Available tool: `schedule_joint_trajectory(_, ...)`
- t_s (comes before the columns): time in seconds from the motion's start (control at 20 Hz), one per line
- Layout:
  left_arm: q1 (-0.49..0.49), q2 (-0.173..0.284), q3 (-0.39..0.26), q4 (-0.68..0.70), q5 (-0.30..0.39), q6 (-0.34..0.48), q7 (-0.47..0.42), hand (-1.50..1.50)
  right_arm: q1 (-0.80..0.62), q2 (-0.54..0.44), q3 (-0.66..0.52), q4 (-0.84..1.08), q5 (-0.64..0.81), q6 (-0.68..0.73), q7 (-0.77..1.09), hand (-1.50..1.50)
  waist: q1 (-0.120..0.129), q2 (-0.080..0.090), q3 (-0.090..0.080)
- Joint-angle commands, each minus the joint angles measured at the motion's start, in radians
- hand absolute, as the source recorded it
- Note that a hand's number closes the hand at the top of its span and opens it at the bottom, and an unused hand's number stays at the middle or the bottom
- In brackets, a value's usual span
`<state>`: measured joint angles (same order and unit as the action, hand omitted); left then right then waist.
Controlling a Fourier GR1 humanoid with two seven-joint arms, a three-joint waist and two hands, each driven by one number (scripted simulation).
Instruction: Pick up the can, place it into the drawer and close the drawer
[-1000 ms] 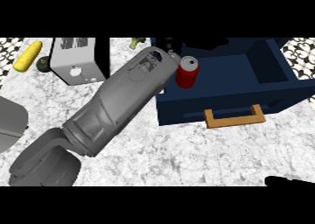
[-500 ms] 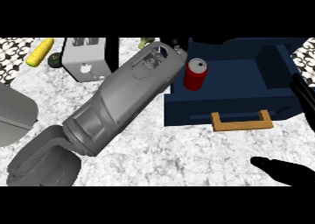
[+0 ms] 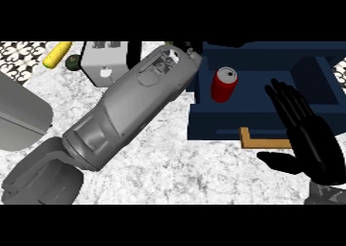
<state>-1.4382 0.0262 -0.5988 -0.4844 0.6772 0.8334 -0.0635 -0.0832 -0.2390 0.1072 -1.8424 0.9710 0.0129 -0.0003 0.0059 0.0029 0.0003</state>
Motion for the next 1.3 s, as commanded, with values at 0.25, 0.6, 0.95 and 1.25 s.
schedule_joint_trajectory(0.25, 0.11, 0.1, -0.05, -0.208, -0.08, 0.024, 0.119, -1.5, -0.183, 0.066, -0.072, 0.397, 0.058, -0.206, -0.065, -1.5, 0.034, -0.008, 0.0)
schedule_joint_trajectory(0.6, 0.138, 0.248, -0.036, -0.354, -0.106, -0.001, 0.237, -1.5, -0.266, 0.101, -0.078, 0.629, 0.16, -0.348, -0.076, -1.5, 0.037, -0.006, 0.0)
schedule_joint_trajectory(0.95, 0.2, 0.324, -0.022, -0.438, -0.111, -0.038, 0.272, -1.5, -0.408, 0.07, -0.151, 0.874, 0.182, -0.457, -0.132, -1.5, 0.052, 0.005, 0.001)
schedule_joint_trajectory(1.25, 0.308, 0.411, -0.046, -0.612, -0.126, -0.044, 0.334, -1.5, -0.495, 0.086, -0.207, 1.023, 0.199, -0.615, -0.144, -1.5, 0.07, 0.0, 0.002)
